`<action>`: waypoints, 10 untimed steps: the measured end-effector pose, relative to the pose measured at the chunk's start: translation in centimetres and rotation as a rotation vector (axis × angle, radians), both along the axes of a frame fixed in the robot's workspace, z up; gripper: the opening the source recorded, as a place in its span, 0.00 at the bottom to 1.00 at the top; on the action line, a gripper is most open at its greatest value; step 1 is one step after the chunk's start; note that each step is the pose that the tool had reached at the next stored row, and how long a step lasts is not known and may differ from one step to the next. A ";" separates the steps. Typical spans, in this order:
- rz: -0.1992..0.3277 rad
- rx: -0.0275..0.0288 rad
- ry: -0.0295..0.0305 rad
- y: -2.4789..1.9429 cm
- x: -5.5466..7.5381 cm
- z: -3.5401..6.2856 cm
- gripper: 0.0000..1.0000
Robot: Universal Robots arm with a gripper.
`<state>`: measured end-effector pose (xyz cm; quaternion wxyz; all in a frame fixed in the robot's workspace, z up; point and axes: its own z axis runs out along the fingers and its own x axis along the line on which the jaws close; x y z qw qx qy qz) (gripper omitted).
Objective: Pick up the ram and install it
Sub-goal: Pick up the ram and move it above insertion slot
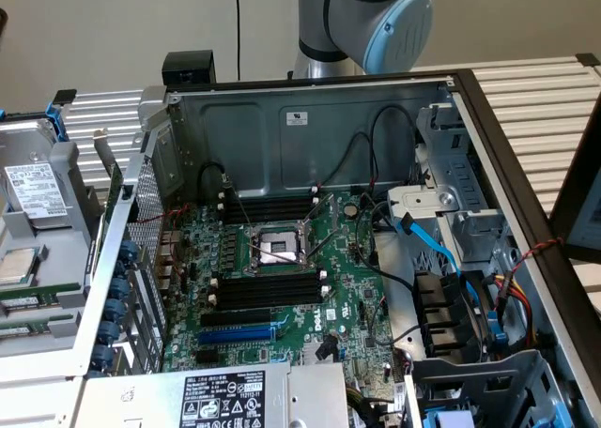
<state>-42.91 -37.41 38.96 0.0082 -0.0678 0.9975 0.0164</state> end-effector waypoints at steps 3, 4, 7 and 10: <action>0.054 0.0000 0.0000 0.00 0.0 -0.01 0.11; 0.073 0.0001 -0.0002 0.00 0.0 -0.02 0.11; 0.126 0.0001 -0.0001 0.00 0.0 -0.02 0.11; 0.181 0.0000 -0.0001 0.00 0.0 -0.02 0.11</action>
